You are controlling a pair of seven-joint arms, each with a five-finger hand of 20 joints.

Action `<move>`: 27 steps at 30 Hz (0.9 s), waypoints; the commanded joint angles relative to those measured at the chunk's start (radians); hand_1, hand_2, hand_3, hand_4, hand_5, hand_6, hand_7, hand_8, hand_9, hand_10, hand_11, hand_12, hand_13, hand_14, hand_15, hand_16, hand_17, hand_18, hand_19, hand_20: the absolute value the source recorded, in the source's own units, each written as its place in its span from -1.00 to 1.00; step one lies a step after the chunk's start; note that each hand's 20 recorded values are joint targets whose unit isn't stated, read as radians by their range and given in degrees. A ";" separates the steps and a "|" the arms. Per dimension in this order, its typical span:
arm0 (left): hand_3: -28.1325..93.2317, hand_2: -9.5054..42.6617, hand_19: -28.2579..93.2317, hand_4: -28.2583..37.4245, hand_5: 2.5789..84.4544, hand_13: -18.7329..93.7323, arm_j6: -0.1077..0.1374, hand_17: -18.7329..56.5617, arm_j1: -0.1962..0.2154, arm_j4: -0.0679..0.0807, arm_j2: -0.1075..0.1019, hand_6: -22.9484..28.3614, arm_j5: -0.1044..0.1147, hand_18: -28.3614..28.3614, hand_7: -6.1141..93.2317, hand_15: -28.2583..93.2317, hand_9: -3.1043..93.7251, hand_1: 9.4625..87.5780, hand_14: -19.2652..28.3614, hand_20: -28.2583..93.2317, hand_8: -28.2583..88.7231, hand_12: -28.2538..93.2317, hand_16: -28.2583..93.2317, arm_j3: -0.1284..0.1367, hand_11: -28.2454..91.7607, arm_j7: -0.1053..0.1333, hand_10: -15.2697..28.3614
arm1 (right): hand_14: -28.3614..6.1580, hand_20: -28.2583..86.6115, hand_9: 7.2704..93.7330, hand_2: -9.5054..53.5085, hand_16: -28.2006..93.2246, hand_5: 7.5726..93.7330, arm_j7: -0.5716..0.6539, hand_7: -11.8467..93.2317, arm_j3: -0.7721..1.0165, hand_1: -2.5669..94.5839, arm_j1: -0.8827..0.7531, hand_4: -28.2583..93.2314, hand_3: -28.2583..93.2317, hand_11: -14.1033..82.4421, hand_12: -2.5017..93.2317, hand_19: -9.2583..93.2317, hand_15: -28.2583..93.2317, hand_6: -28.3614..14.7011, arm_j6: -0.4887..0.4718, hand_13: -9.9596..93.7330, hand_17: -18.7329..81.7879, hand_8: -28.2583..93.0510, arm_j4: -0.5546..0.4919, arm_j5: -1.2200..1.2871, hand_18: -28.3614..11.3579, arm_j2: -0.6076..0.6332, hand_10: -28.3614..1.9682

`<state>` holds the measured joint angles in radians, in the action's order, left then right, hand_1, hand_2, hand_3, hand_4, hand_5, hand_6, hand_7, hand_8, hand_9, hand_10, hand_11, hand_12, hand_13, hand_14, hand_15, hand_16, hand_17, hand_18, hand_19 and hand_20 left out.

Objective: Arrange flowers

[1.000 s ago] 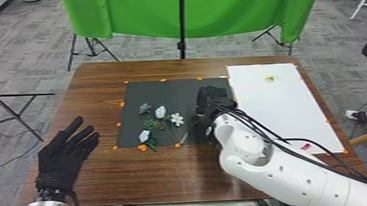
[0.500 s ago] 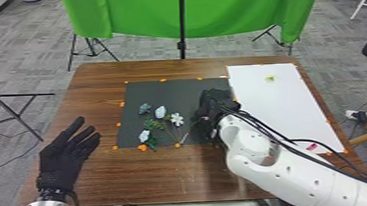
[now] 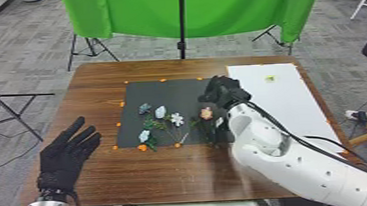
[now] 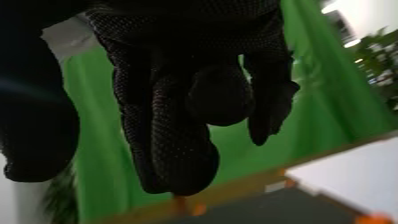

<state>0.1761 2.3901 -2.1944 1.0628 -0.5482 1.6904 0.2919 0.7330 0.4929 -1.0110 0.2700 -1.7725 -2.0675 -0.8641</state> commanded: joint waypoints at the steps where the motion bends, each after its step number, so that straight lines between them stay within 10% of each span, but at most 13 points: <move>1: 0.82 -0.41 0.41 -0.87 -0.16 -0.25 -0.002 -0.77 0.009 0.001 0.010 0.25 -0.003 0.97 -0.66 0.29 -0.20 -0.67 1.00 -0.43 -0.67 -0.36 -0.68 -0.004 -0.17 -0.004 0.68 | -0.03 0.34 0.70 -0.89 -0.18 0.43 0.123 -0.53 -0.034 -0.36 0.185 -0.98 0.75 0.24 -0.55 0.77 0.80 0.34 0.052 0.49 -0.23 -0.73 0.150 0.039 -0.79 0.111 0.09; 27: 0.81 -0.41 0.41 -0.91 -0.17 -0.25 -0.003 -0.77 -0.020 0.013 -0.007 0.24 0.010 0.98 -0.65 0.28 -0.20 -0.69 1.00 -0.44 -0.68 -0.36 -0.68 -0.016 -0.17 0.022 0.67 | 0.03 0.29 0.22 -1.00 -0.30 -0.19 0.140 -0.51 -0.102 -0.29 0.285 -1.00 0.84 0.05 -0.63 0.69 0.76 0.45 -0.216 0.25 -0.32 -0.75 0.466 0.062 -0.79 0.036 -0.08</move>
<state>0.1763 2.3669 -2.1885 1.0624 -0.5454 1.6784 0.3095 0.8902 0.4023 -0.7229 0.0684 -1.3149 -1.9961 -0.7967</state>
